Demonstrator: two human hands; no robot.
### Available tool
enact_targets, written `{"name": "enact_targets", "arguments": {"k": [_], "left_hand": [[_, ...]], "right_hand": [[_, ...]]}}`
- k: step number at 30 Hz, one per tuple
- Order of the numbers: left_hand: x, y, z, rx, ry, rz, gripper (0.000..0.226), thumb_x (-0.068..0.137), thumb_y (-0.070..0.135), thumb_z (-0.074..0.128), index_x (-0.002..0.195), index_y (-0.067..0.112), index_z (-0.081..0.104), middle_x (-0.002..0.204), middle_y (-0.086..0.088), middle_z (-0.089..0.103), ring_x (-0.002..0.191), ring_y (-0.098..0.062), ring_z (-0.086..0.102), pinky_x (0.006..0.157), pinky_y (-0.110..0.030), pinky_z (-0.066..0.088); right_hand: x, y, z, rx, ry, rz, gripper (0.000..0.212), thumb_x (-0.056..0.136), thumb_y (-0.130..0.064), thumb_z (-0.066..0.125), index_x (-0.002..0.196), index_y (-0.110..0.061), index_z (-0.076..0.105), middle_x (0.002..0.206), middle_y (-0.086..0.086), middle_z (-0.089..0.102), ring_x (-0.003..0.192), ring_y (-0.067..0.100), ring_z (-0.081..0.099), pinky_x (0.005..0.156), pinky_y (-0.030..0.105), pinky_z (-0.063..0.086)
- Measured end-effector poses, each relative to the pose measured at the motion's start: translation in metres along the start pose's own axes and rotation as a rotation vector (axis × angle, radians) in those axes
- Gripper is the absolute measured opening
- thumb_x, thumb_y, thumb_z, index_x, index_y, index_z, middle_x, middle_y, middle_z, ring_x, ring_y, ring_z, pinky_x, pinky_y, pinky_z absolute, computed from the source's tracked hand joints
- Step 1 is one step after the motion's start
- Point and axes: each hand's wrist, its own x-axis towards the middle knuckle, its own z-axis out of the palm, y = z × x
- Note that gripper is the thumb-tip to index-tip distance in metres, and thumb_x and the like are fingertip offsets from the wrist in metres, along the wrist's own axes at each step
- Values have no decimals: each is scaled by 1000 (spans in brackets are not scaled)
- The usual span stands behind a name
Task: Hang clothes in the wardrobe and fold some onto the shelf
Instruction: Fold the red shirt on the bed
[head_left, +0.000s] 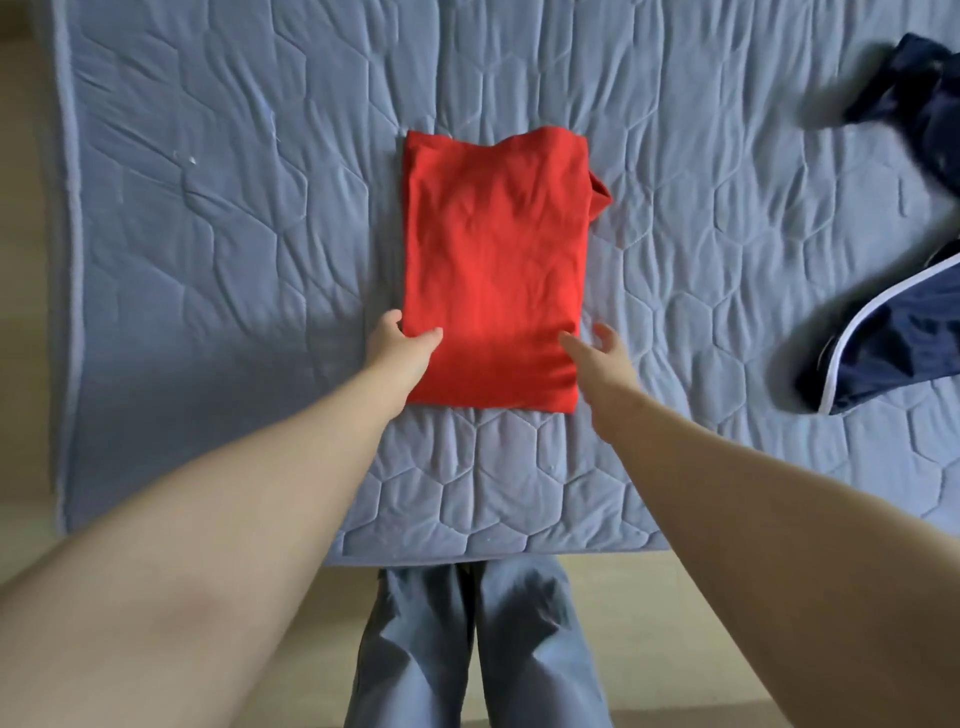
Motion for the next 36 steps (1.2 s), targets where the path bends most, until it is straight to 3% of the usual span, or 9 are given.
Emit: {"name": "enact_targets", "arguments": {"k": [3, 7, 13, 16, 21, 27, 29, 32, 36], "left_hand": [[15, -15, 9, 32, 74, -17, 49, 84, 27, 64, 127, 9, 47, 124, -10, 57, 99, -20, 55, 81, -24, 40], [40, -6, 17, -79, 65, 35, 37, 83, 31, 66, 111, 10, 56, 111, -8, 64, 100, -23, 61, 91, -33, 48], [90, 59, 19, -280, 142, 96, 42, 78, 33, 71, 109, 6, 61, 106, -10, 67, 95, -25, 64, 87, -37, 52], [99, 82, 19, -345, 89, 54, 21, 79, 20, 71, 95, 9, 62, 90, -9, 66, 85, -24, 65, 83, -37, 54], [96, 99, 9, -445, -22, 143, 17, 79, -3, 56, 75, 14, 57, 63, -4, 57, 51, -16, 53, 51, -20, 43], [97, 102, 7, -460, -154, 225, 21, 81, -1, 56, 83, 19, 55, 76, -3, 63, 60, -15, 59, 58, -24, 50], [97, 103, 9, -445, -190, 261, 20, 84, 1, 58, 88, 21, 56, 81, -2, 65, 63, -13, 63, 60, -24, 53], [99, 102, 9, -442, -157, 265, 21, 84, 0, 56, 86, 20, 55, 81, -2, 64, 65, -14, 62, 60, -24, 52], [102, 103, 7, -382, -148, 293, 23, 83, -3, 54, 94, 17, 55, 80, 1, 62, 64, -10, 60, 55, -18, 50]], "right_hand": [[24, 2, 11, -79, 50, -20, 67, 86, -36, 60, 144, -21, 31, 138, 6, 47, 119, 22, 49, 108, 39, 36], [59, -22, 24, -63, 154, -74, 56, 79, -41, 62, 130, -23, 45, 124, 6, 58, 117, 28, 53, 102, 43, 41], [104, -79, 31, 2, 186, -234, 31, 76, -39, 64, 102, -24, 56, 92, -3, 57, 86, 17, 54, 80, 33, 47], [112, -99, 30, 87, 166, -272, 13, 80, -26, 65, 88, -24, 56, 76, -4, 56, 71, 14, 54, 72, 31, 48], [105, -119, 23, 237, 106, -392, 31, 82, -13, 63, 59, -20, 43, 52, -8, 40, 44, 5, 36, 43, 16, 32], [102, -121, 16, 428, 91, -223, 22, 81, -11, 60, 66, -18, 45, 56, -2, 42, 48, 11, 38, 48, 20, 31], [102, -124, 16, 362, -21, -154, 14, 82, -15, 64, 74, -15, 53, 54, -2, 57, 45, 10, 54, 45, 17, 43], [103, -124, 15, 131, -50, -220, 5, 86, -16, 63, 86, -18, 59, 60, -8, 62, 36, -3, 54, 36, 8, 37], [112, -128, 12, -75, -50, -317, 22, 88, -18, 55, 104, -32, 50, 79, -14, 56, 58, -1, 56, 37, 7, 38]]}}
